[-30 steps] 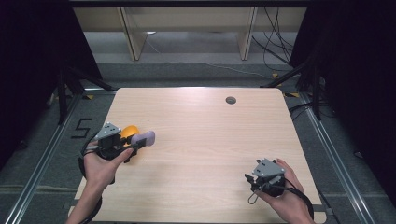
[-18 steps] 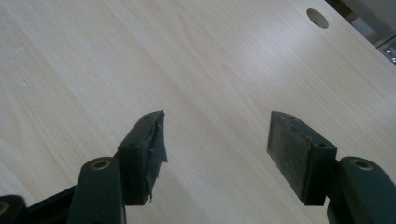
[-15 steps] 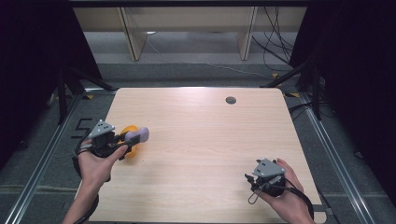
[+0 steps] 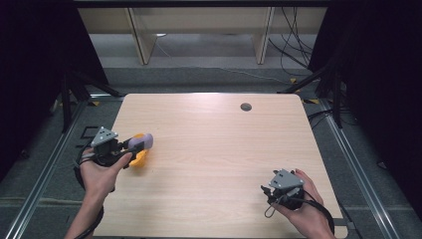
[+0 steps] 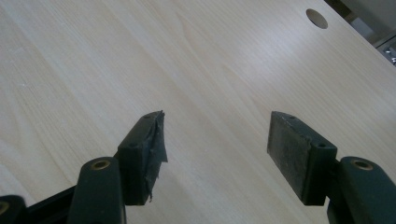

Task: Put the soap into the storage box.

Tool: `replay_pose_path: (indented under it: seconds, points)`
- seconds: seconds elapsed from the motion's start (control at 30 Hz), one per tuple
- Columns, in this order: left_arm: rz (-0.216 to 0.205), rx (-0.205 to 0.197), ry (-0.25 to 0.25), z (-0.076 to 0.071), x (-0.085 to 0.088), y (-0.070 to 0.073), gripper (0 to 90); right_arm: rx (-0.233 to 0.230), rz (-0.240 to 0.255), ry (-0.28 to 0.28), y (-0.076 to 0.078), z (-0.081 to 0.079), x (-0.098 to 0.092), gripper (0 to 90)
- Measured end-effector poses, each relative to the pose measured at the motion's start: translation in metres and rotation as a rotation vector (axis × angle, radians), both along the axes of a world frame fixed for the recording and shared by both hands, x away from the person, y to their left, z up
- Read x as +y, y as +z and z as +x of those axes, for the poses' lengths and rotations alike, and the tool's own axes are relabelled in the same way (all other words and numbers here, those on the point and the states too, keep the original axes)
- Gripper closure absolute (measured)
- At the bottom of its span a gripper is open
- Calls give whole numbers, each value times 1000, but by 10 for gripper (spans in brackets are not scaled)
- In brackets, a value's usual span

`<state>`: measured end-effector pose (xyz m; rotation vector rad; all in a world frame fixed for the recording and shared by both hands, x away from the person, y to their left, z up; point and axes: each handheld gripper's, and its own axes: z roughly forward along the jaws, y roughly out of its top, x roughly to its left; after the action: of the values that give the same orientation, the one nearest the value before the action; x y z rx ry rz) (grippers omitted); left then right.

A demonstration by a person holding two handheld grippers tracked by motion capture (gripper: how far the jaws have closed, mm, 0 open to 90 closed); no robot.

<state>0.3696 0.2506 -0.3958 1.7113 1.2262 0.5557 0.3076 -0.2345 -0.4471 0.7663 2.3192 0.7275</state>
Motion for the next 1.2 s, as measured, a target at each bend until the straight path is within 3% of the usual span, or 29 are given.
replay_pose_path:
  seconds: [0.87, 1.2]
  points:
    - [19, -17, 97, 5, 11, -9, 588, 3, 1, 4, 0, 0, 1, 373]
    - [58, -12, 141, 9, 13, -15, 588, 3, 0, -4, 0, 0, 0, 374]
